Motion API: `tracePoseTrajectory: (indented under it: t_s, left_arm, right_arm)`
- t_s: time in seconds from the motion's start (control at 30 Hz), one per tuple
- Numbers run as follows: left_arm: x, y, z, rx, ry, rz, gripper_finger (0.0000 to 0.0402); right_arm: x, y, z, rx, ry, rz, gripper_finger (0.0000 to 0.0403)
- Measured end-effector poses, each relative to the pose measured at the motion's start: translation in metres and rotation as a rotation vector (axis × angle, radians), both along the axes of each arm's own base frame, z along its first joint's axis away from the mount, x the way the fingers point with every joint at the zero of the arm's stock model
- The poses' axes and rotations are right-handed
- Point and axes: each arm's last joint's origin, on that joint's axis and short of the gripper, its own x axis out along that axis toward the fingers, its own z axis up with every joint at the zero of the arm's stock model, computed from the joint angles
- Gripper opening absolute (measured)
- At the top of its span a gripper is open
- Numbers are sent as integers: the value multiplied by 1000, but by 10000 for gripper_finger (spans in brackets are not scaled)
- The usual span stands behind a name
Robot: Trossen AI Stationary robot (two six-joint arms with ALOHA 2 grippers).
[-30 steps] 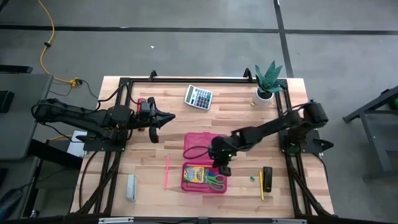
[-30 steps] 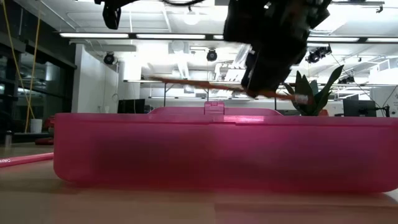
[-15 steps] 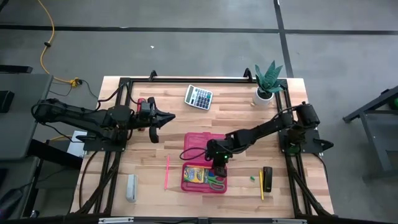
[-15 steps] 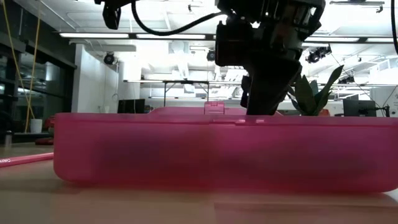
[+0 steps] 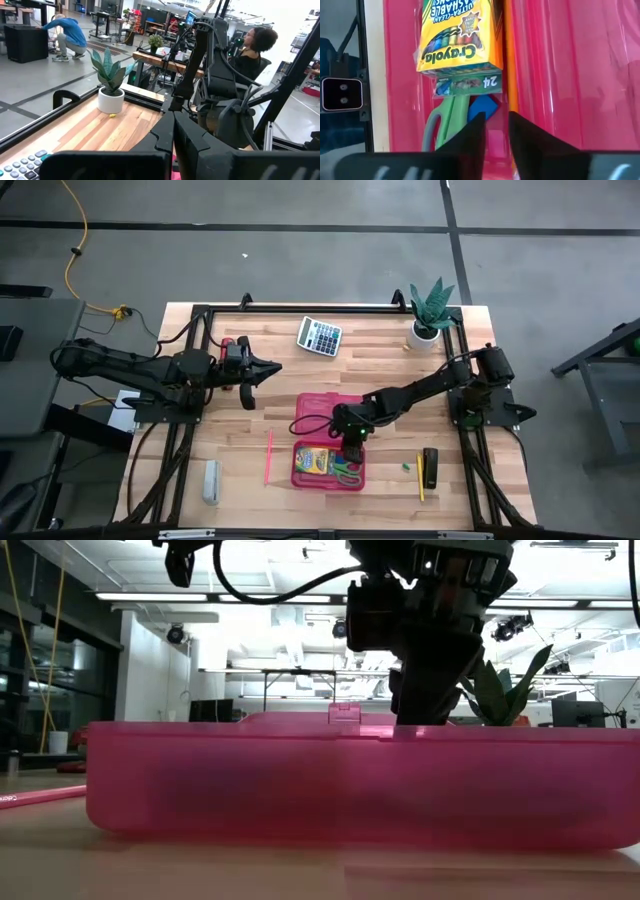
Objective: Pack school essentials
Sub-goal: Put the yellow pencil into the pink supply box, then put the pink pencil into the pink supply box
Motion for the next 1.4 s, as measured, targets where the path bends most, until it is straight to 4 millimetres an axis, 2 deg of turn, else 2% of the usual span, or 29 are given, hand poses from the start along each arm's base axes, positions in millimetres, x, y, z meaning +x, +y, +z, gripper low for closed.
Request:
tracePoseTrajectory:
  t_s: [0.23,0.4,0.53,0.7,0.8,0.9,1.0,1.1,1.23,1.4]
  left_arm:
    - [0,0,0,-1,0,0,0]
    - [0,0,0,-1,1,0,0]
    - [0,0,-1,-3,14,0,0]
    - [0,0,-3,-13,26,1,0]
    - [0,0,-3,-17,25,1,0]
    - [0,0,-3,-18,24,1,0]
    - [0,0,-3,-18,24,0,0]
    - [0,0,-3,-20,23,0,0]
    - [0,0,-3,-19,23,0,0]
    - [0,0,-3,-18,23,0,0]
  right_arm:
    - [1,-9,11,-64,19,73,155]
    - [-14,-27,42,-162,-8,91,173]
    - [-48,-42,61,-223,-79,26,172]
    - [-101,-56,62,-170,-238,-198,172]
    - [-122,-61,61,-97,-455,-356,172]
    - [-134,-66,65,-79,-734,-505,172]
    - [-141,-71,77,-136,-1003,-626,171]
    - [-143,-72,91,-243,-1178,-604,171]
    - [-140,-70,103,-322,-1227,-491,171]
    - [-137,-69,108,-331,-1196,-468,171]
